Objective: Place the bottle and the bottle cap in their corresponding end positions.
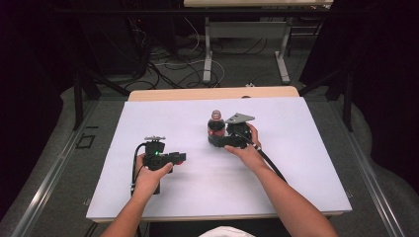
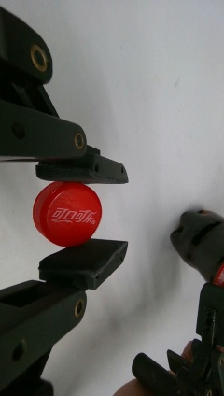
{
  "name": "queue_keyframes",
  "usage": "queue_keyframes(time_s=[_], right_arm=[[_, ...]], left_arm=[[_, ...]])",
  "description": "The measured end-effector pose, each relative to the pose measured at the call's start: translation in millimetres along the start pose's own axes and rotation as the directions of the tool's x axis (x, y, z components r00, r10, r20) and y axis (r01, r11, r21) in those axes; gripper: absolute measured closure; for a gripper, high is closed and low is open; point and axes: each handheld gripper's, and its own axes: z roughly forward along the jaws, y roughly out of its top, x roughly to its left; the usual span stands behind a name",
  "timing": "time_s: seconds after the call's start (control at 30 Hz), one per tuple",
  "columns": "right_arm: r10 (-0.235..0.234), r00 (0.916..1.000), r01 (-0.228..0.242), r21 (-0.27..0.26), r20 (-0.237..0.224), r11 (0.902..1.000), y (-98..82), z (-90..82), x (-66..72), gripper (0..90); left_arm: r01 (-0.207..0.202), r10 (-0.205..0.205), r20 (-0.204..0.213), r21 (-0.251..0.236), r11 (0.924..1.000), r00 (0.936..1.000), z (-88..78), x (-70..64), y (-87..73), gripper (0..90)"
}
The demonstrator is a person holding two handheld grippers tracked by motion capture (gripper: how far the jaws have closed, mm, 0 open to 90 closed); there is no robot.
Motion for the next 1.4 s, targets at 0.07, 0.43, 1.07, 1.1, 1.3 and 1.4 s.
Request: queue_keyframes(time_s=[0.07, 0.43, 1.07, 1.1, 1.3, 1.4], right_arm=[[0.009, 0.9999, -0.008, 0.030, -0.006, 0.9995, -2.4, -3.7, -1.8, 19.3], [0.029, 0.9994, -0.030, 0.084, 0.017, 0.9960, -18.8, -22.2, -14.2, 14.7], [0.008, 0.9970, -0.019, 0.149, 0.077, 0.9887, -38.8, -50.4, -21.5, 7.4], [0.018, 0.9970, -0.029, 0.154, 0.075, 0.9876, -39.6, -51.5, -21.3, 7.2], [0.007, 0.9966, -0.020, 0.158, 0.082, 0.9873, -43.0, -55.5, -23.6, 6.6], [0.015, 0.9962, -0.028, 0.149, 0.086, 0.9884, -43.2, -57.6, -24.7, 6.3]], left_arm=[[-0.016, 0.016, 0.006, 0.006, 0.9999, 0.9999, 5.1, -4.1, -0.8, 62.0], [-0.114, 0.113, 0.019, 0.062, 0.9916, 0.9934, 33.0, -24.9, -6.7, 62.0], [-0.258, 0.253, 0.077, 0.071, 0.9636, 0.9645, 87.4, -74.7, -16.5, 61.9], [-0.261, 0.256, 0.076, 0.071, 0.9627, 0.9638, 89.5, -75.7, -16.7, 61.9], [-0.265, 0.258, 0.079, 0.094, 0.9596, 0.9628, 95.5, -77.6, -17.5, 61.6], [-0.265, 0.259, 0.081, 0.082, 0.9606, 0.9625, 96.7, -78.0, -17.3, 58.1]])
